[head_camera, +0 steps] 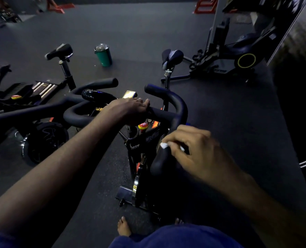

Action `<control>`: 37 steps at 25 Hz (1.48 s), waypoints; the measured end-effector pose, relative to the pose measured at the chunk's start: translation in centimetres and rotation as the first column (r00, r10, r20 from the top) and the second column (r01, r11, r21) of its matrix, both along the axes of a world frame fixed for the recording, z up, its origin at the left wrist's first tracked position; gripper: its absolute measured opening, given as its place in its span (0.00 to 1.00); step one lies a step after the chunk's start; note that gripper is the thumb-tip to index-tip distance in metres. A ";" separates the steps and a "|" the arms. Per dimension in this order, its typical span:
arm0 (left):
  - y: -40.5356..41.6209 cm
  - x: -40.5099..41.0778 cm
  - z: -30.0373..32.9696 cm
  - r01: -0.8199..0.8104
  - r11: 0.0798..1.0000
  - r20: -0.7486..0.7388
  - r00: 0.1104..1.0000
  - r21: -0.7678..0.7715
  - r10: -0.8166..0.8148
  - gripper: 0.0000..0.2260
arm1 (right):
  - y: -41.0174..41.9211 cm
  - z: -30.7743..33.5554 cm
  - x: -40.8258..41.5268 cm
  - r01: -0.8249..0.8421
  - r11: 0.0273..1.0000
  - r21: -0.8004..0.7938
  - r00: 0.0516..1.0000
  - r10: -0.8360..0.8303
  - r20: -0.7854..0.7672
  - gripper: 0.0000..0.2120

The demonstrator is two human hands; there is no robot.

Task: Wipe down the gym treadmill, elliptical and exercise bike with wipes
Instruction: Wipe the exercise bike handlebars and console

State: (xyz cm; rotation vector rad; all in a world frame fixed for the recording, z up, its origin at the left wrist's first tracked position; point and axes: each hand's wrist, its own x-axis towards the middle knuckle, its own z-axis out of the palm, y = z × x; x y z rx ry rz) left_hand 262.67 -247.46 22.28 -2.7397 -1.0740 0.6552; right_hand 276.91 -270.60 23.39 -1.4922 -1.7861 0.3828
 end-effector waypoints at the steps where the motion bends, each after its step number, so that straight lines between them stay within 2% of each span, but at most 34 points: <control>1: -0.1 0.0 0.1 0.001 1.000 0.004 1.000 -0.008 -0.001 0.29 | 1.2 -0.9 0.9 0.031 0.999 -0.017 0.999 -0.030 0.029 0.09; 4: -0.5 0.0 0.2 -0.015 0.999 0.025 1.000 -0.036 0.015 0.27 | 4.5 -3.6 3.2 0.126 0.990 -0.062 0.980 -0.115 0.161 0.06; 9: -1.4 0.3 1.4 0.046 0.999 0.040 0.998 -0.007 -0.045 0.24 | 8.2 -5.8 5.1 0.195 0.981 0.018 0.958 -0.195 0.211 0.04; 11: -2.1 -0.8 2.3 0.146 0.986 0.090 0.984 0.082 -0.153 0.23 | 8.9 -6.1 5.9 0.192 0.980 0.055 0.955 -0.199 0.221 0.03; 13: -2.6 -3.3 3.7 0.148 0.946 0.232 0.948 0.289 -0.219 0.24 | 9.4 -5.9 7.1 0.170 0.977 0.128 0.969 -0.189 0.159 0.02; 15: -2.2 -7.0 4.8 -0.007 0.913 0.350 0.925 0.409 -0.149 0.26 | 10.4 -5.3 8.0 0.100 0.976 0.194 0.988 -0.121 0.097 0.01; 16: -2.2 -8.5 5.0 -0.089 0.913 0.403 0.911 0.399 -0.087 0.27 | 11.0 -4.9 8.1 0.045 0.977 0.207 0.993 -0.067 0.097 0.03; 17: -2.5 -9.5 4.8 -0.169 0.923 0.463 0.886 0.346 -0.012 0.28 | 11.7 -4.5 7.9 -0.021 0.978 0.206 0.991 -0.006 0.133 0.04; 19: -3.3 -9.5 4.2 -0.259 0.933 0.571 0.818 0.248 0.075 0.28 | 13.1 -4.2 6.8 -0.182 0.970 0.158 0.941 0.125 0.315 0.05; 21: -3.9 -8.8 3.9 -0.289 0.928 0.609 0.788 0.235 0.091 0.26 | 13.9 -3.6 6.1 -0.301 0.954 0.014 0.853 0.262 0.452 0.07; 23: -4.0 -8.8 3.9 -0.299 0.922 0.629 0.773 0.246 0.083 0.25 | 14.1 -2.5 6.7 -0.328 0.934 -0.143 0.808 0.356 0.470 0.07; 26: -3.6 -9.1 3.8 -0.278 0.929 0.635 0.770 0.243 0.064 0.26 | 13.5 -1.2 7.6 -0.308 0.914 -0.264 0.773 0.403 0.490 0.07; 30: -3.2 -9.2 3.5 -0.278 0.932 0.641 0.764 0.231 0.069 0.28 | 15.2 -1.5 5.3 -0.364 0.906 -0.215 0.770 0.423 0.477 0.06; 34: -3.3 -9.3 3.1 -0.289 0.924 0.635 0.769 0.248 0.070 0.27 | 18.2 -1.8 3.2 -0.424 0.889 -0.175 0.802 0.458 0.383 0.06; 37: -3.8 -9.1 3.2 -0.339 0.905 0.632 0.767 0.255 0.109 0.26 | 18.5 -1.6 5.5 -0.512 0.825 -0.238 0.735 0.565 0.376 0.07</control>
